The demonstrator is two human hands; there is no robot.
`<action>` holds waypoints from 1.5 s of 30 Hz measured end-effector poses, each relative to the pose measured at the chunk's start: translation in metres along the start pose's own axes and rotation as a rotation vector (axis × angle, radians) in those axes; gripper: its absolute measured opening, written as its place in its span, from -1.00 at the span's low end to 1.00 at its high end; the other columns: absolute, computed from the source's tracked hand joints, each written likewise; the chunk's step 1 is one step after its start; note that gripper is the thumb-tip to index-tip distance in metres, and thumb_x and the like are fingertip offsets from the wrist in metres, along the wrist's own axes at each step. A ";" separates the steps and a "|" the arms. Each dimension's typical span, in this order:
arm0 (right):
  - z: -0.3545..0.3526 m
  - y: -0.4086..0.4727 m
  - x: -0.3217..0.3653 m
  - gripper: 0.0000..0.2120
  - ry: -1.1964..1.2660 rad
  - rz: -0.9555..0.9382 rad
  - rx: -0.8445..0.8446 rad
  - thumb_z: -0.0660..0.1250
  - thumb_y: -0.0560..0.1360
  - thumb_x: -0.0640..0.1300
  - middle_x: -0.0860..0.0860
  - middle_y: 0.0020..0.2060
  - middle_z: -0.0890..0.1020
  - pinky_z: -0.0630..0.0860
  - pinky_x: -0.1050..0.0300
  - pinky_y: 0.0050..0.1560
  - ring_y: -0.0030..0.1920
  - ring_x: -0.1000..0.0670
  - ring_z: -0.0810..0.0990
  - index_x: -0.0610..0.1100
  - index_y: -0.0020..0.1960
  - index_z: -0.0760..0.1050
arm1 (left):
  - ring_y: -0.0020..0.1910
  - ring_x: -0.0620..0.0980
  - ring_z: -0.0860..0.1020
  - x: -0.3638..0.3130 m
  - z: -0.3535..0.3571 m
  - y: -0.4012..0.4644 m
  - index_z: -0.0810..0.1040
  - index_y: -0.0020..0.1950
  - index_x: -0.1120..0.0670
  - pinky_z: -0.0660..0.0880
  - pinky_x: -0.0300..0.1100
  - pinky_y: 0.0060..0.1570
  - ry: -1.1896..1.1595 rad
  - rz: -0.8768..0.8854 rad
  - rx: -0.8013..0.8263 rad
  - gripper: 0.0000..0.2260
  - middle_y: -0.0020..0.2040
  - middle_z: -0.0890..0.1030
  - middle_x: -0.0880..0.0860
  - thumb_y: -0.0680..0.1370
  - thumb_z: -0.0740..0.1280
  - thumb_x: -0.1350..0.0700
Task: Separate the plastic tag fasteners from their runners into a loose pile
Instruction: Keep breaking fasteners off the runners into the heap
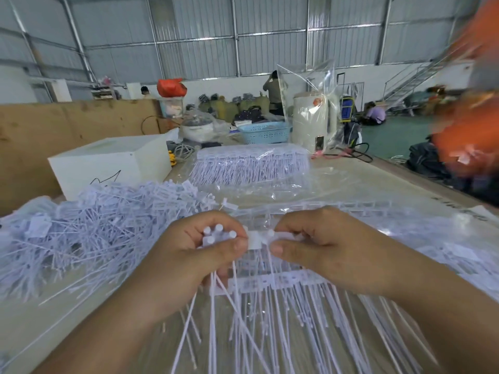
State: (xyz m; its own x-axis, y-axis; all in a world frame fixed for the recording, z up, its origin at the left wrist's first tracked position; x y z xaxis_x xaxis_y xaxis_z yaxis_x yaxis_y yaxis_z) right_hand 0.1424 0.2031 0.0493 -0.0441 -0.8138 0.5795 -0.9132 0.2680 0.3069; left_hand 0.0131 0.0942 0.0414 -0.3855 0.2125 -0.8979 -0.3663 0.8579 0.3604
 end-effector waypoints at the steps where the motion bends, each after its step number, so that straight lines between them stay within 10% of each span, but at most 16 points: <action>1: -0.001 0.000 -0.001 -0.71 0.017 0.013 0.007 0.32 0.55 0.08 0.07 -0.47 0.35 0.24 0.24 -0.41 -0.48 0.13 0.30 -0.09 -0.24 0.46 | -0.52 -0.08 0.44 0.001 0.002 -0.001 0.67 -0.22 -0.05 0.43 -0.14 -0.37 -0.013 -0.012 0.036 -0.87 -0.51 0.46 -0.03 0.30 0.49 -0.04; 5: -0.003 -0.002 0.001 -0.72 0.243 0.043 -0.016 0.34 0.49 0.07 0.11 -0.50 0.30 0.22 0.18 -0.44 -0.47 0.05 0.26 -0.07 -0.29 0.45 | -0.52 -0.04 0.49 -0.004 0.003 -0.004 0.67 -0.21 -0.16 0.32 -0.36 -0.52 0.062 -0.010 0.087 -0.93 -0.55 0.48 0.01 0.34 0.46 -0.09; 15: -0.005 -0.003 0.015 -0.69 0.398 0.053 -0.503 0.35 0.54 -0.10 0.13 -0.60 0.25 0.16 0.34 -0.56 -0.59 0.15 0.18 -0.08 -0.36 0.42 | -0.50 -0.06 0.46 -0.034 0.023 -0.020 0.58 -0.17 -0.13 0.44 -0.30 -0.56 0.070 0.260 -0.390 -0.93 -0.43 0.52 -0.10 0.49 0.35 -0.07; 21: -0.035 -0.016 -0.003 -0.61 0.485 0.143 -0.802 0.28 0.57 0.00 -0.02 -0.49 0.30 0.20 0.30 -0.58 -0.55 0.11 0.21 -0.29 -0.25 0.36 | -0.55 -0.10 0.50 -0.011 -0.002 -0.017 0.64 -0.21 -0.13 0.49 -0.22 -0.53 -0.232 0.055 -0.549 -0.88 -0.51 0.48 -0.07 0.36 0.35 -0.12; 27: -0.003 0.000 0.006 -0.77 0.460 -0.017 -0.168 0.40 0.46 0.07 0.03 -0.47 0.34 0.20 0.17 -0.45 -0.45 0.01 0.24 -0.07 -0.22 0.49 | -0.54 -0.16 0.46 -0.009 0.012 -0.005 0.65 -0.02 -0.26 0.41 -0.26 -0.54 -0.054 0.047 -0.122 -0.82 -0.52 0.48 -0.09 0.39 0.47 -0.10; 35: 0.011 0.000 0.011 -0.74 0.506 -0.038 0.013 0.42 0.42 0.05 -0.38 -0.14 0.57 0.43 -0.45 -0.04 -0.14 -0.45 0.53 0.07 0.07 0.49 | -0.50 -0.15 0.47 -0.001 0.037 -0.013 0.63 0.16 -0.22 0.41 -0.21 -0.44 -0.066 -0.030 0.370 -0.67 -0.21 0.63 0.07 0.40 0.44 -0.05; 41: 0.001 -0.003 0.004 -0.56 0.075 0.019 0.077 0.33 0.44 0.32 -0.01 -0.42 0.43 0.33 0.07 -0.32 -0.41 0.08 0.38 -0.08 -0.12 0.55 | -0.50 -0.11 0.46 0.001 0.027 -0.008 0.67 -0.10 -0.08 0.48 -0.27 -0.43 -0.022 -0.010 0.249 -0.85 -0.41 0.50 -0.08 0.35 0.44 -0.03; 45: -0.006 -0.003 0.002 -0.73 0.080 0.060 0.007 0.36 0.53 0.01 0.15 -0.52 0.35 0.25 0.31 -0.41 -0.49 0.17 0.30 -0.10 -0.28 0.47 | -0.49 -0.08 0.48 0.005 0.025 -0.008 0.65 -0.09 -0.09 0.54 -0.13 -0.39 -0.012 -0.031 0.161 -0.79 -0.45 0.48 -0.06 0.32 0.45 -0.09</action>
State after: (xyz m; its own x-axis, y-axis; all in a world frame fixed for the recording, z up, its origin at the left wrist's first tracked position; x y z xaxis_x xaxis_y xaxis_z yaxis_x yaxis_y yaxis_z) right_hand 0.1470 0.2035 0.0540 -0.0666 -0.7526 0.6551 -0.9128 0.3111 0.2646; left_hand 0.0351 0.1004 0.0280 -0.3659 0.1890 -0.9113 -0.2370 0.9280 0.2876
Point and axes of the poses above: each hand's wrist, its own y-axis towards the middle knuckle, its own z-axis out of the palm, x = y × z, the point moved 7 cm from there along y, towards the middle knuckle
